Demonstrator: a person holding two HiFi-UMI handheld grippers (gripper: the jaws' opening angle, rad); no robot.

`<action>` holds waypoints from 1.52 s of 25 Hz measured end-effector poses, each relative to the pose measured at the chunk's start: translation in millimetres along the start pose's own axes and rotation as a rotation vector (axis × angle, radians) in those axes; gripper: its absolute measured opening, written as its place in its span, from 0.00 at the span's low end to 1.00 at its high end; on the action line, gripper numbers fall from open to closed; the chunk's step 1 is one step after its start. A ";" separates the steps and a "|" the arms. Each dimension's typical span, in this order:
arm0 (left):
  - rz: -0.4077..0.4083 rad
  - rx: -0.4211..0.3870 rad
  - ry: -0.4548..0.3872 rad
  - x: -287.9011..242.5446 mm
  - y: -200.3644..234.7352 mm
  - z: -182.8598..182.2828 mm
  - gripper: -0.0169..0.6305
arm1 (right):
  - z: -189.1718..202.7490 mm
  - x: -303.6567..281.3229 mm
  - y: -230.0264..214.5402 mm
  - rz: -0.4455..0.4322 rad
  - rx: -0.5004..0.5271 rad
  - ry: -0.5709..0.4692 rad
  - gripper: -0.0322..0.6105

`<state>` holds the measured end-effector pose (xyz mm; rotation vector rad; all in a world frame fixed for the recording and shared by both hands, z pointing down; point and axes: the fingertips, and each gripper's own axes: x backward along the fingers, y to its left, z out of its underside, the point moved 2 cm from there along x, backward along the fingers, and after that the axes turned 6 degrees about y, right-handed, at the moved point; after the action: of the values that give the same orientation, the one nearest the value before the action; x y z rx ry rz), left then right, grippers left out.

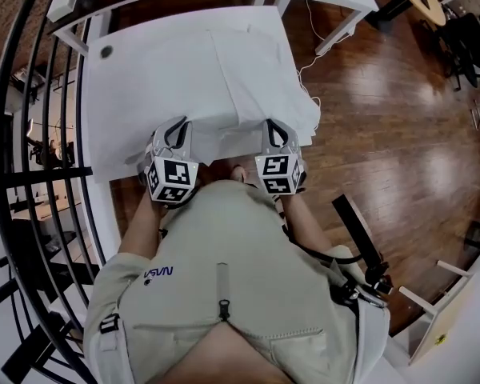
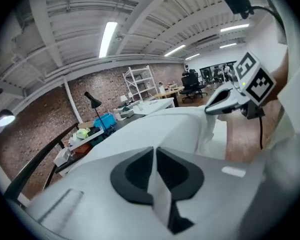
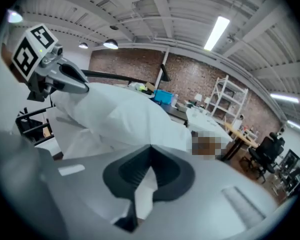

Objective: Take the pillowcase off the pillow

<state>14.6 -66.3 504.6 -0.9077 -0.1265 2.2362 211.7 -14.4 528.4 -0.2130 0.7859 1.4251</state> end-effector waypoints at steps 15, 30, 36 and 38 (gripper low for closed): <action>0.091 0.166 0.071 6.0 -5.5 36.9 0.06 | 125.0 -57.0 -56.0 0.071 -0.243 0.357 0.06; 0.140 0.070 -0.049 12.9 38.0 -62.5 0.12 | -24.7 -36.2 -92.8 -0.127 -0.382 -0.123 0.25; 0.169 0.123 0.081 -77.5 63.5 -63.8 0.57 | -83.6 -90.3 -74.4 -0.254 -0.300 -0.150 0.25; 0.200 0.129 0.158 -108.8 59.0 -57.4 0.60 | -96.2 -113.8 -71.3 -0.297 -0.303 -0.131 0.25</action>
<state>71.9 -190.2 504.3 -1.0610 0.1873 2.3117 249.7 -173.1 503.2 -0.4460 0.4075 1.2555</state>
